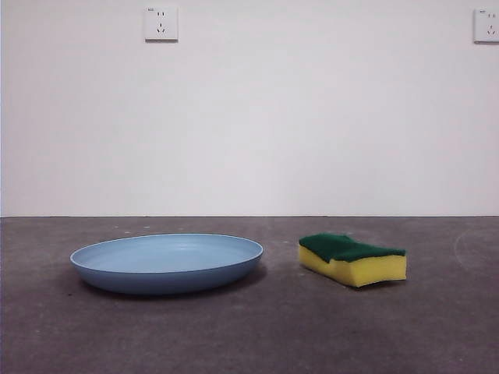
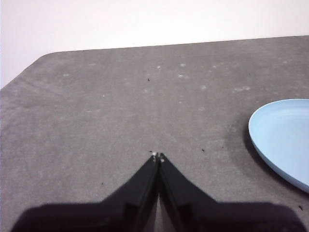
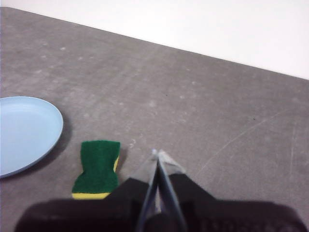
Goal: Pick up the plate,pick up the cloth,clean the plate with the cloth
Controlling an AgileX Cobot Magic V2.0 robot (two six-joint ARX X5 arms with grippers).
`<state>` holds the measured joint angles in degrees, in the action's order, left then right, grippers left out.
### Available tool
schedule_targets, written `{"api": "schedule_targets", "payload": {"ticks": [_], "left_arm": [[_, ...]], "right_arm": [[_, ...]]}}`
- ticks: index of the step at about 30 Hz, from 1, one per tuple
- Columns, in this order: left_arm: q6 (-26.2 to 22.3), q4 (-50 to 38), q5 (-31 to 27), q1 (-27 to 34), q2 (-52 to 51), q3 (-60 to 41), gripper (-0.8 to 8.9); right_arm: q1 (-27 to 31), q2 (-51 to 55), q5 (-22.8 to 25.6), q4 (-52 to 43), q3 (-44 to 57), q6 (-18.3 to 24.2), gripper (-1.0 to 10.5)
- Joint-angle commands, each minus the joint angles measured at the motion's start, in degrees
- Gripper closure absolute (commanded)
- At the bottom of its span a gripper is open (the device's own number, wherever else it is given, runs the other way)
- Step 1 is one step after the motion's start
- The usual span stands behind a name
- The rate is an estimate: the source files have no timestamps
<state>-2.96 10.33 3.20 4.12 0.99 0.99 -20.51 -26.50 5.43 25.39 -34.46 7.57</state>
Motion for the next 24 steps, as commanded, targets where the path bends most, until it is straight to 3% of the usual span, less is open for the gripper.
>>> {"api": "schedule_targets", "payload": {"ticks": [1, 6, 8, 15, 24], "left_arm": [[0.35, -0.15, -0.09, 0.22, -0.24, -0.74, 8.16], [0.37, -0.15, -0.07, 0.22, -0.24, -0.74, 8.16], [0.35, -0.15, -0.09, 0.22, -0.24, -0.74, 8.16], [0.35, -0.15, -0.07, 0.22, -0.24, -0.74, 8.16], [0.35, -0.15, -0.09, 0.22, -0.24, -0.74, 8.16]], "right_arm": [[6.62, 3.19, -5.77, -4.66, 5.16, 1.16, 9.5], [15.47, 10.51, -14.71, -12.31, 14.56, 1.07, 9.5], [17.35, 12.90, -15.93, -13.70, 17.70, 0.83, 9.5], [18.95, 20.20, -15.80, -14.51, 28.04, -1.92, 9.5], [18.91, 24.52, -15.34, -14.56, 33.75, -5.20, 9.5]]}}
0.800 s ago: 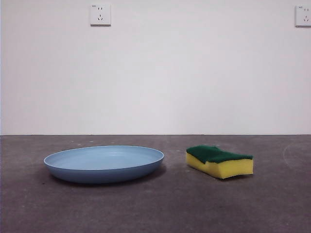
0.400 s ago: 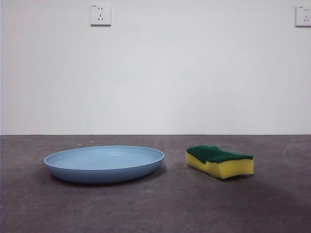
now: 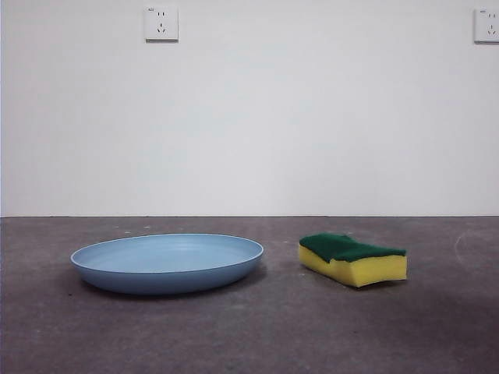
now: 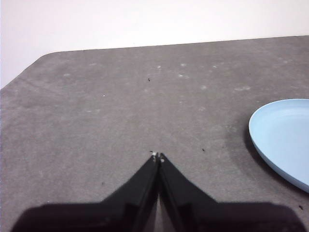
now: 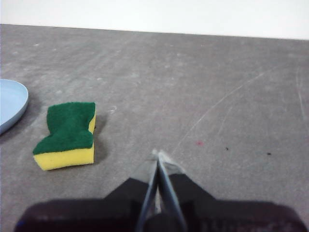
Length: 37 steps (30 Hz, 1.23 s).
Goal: Pick up the plate,pick up the cloth,clean the plate with the cloth
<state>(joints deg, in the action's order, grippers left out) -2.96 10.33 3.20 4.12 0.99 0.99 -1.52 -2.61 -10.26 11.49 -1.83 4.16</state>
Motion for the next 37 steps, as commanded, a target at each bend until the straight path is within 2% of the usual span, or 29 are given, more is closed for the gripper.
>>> {"api": "schedule_targets", "payload": {"ticks": [1, 6, 37], "left_arm": [[0.35, -0.15, -0.09, 0.22, -0.24, -0.74, 8.16], [0.35, -0.15, -0.07, 0.22, -0.24, -0.74, 8.16], [0.35, -0.15, -0.07, 0.22, -0.24, -0.74, 8.16]], "right_arm": [[-0.09, 0.68, 0.46, -0.72, 1.16, -1.81, 9.5], [-0.09, 0.76, 1.55, -0.74, 1.16, -3.34, 9.5], [-0.09, 0.74, 1.64, -0.74, 1.14, -3.26, 9.5]]}}
